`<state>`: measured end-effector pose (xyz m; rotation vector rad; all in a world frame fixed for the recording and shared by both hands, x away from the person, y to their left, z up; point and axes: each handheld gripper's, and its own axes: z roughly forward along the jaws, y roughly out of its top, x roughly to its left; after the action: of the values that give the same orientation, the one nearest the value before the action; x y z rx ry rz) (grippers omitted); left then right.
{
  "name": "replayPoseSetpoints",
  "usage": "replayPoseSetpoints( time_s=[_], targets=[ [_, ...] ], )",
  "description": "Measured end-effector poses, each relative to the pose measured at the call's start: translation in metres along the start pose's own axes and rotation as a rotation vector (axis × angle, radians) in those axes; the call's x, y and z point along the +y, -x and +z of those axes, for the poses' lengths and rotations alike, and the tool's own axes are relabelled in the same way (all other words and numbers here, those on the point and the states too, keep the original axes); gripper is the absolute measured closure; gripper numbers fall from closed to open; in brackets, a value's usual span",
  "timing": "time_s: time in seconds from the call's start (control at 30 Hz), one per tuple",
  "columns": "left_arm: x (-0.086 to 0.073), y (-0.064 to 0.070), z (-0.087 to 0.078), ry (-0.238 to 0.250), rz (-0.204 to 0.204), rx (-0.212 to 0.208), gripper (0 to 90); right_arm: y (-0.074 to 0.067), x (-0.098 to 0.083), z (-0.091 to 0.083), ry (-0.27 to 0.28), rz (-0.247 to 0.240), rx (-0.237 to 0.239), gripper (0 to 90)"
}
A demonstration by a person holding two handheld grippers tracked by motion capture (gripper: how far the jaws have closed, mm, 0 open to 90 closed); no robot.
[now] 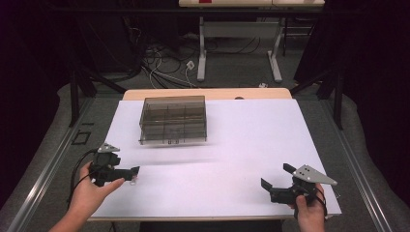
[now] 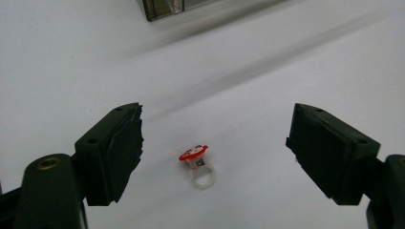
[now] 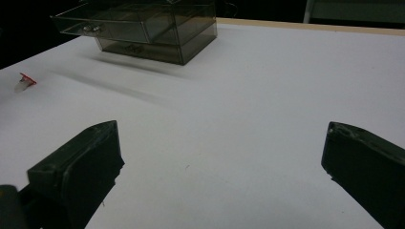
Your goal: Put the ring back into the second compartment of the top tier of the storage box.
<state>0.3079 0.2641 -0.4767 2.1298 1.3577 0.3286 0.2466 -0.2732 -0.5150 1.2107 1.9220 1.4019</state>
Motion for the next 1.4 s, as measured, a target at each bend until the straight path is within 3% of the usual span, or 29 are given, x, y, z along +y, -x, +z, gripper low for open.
replayPoseSetpoints(
  time_s=[0.07, 0.4, 0.63, 0.87, 1.23, 1.37, 1.4],
  targets=[
    [0.0, -0.001, 0.001, -0.01, -0.002, -0.005, 20.6, 0.0, 0.0, 0.0, -0.011, 0.001, 0.018, 0.0],
    [0.001, -0.007, 0.01, -0.048, -0.064, -0.014, 24.6, 0.0, 0.0, -0.001, -0.016, -0.004, 0.022, 0.0],
    [0.002, -0.011, 0.015, -0.062, -0.079, -0.03, 28.8, 0.0, 0.0, 0.0, -0.016, -0.006, 0.026, 0.0],
    [0.0, -0.013, 0.024, -0.106, -0.104, -0.053, 30.1, -0.001, 0.0, -0.001, -0.019, -0.009, 0.022, 0.0],
    [-0.001, -0.014, 0.033, -0.148, -0.131, -0.045, 36.2, -0.002, -0.001, 0.001, -0.009, -0.006, 0.022, 0.0],
    [-0.001, -0.014, 0.035, -0.167, -0.151, -0.027, 39.0, -0.002, -0.001, 0.002, -0.009, -0.005, 0.025, 0.0],
    [-0.001, -0.014, 0.036, -0.168, -0.173, -0.011, 39.3, -0.002, -0.001, 0.001, -0.01, -0.005, 0.024, 0.0]
  ],
)
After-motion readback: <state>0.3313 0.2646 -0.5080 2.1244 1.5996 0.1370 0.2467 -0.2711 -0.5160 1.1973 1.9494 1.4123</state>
